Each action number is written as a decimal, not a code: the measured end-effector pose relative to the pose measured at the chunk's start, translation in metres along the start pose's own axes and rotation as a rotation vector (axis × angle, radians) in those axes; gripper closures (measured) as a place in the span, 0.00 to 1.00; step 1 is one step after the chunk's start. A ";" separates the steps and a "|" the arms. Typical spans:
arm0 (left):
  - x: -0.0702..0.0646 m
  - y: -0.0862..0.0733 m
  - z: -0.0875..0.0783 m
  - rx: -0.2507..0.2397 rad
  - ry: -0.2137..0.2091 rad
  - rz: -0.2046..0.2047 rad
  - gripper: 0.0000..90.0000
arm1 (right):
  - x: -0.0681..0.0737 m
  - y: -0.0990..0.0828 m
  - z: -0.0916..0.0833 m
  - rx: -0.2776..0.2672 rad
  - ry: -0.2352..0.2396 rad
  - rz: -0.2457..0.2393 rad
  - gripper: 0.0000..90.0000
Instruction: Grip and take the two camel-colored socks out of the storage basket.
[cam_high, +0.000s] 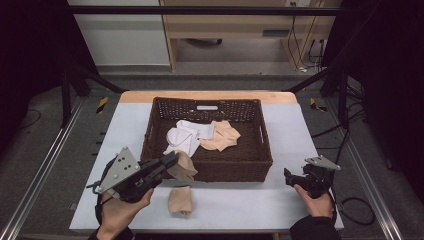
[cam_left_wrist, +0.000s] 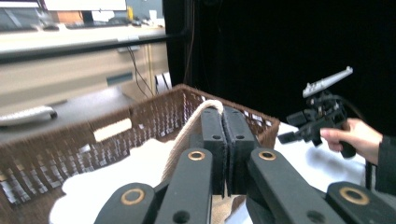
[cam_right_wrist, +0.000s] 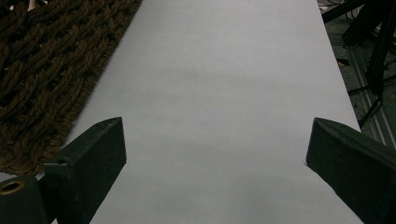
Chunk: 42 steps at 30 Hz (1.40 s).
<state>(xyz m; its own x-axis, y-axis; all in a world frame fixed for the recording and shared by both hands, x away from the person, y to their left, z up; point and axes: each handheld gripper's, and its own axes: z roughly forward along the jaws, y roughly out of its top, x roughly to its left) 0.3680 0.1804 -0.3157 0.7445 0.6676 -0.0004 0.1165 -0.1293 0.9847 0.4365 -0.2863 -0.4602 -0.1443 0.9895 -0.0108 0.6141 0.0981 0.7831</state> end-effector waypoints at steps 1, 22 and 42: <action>0.000 -0.009 0.003 0.020 -0.006 -0.015 0.98 | 0.000 0.000 0.000 0.000 0.000 0.000 0.06; -0.008 -0.083 0.051 0.263 -0.058 -0.043 0.98 | 0.000 0.000 0.000 0.001 0.000 0.001 0.06; -0.014 -0.134 0.093 0.418 -0.117 -0.032 0.87 | 0.002 0.000 0.002 0.009 0.005 -0.005 0.06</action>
<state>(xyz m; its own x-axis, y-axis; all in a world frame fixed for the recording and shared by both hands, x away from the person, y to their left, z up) 0.4027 0.1201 -0.4641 0.8028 0.5917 -0.0733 0.3789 -0.4114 0.8290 0.4375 -0.2838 -0.4613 -0.1512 0.9884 -0.0110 0.6201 0.1036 0.7777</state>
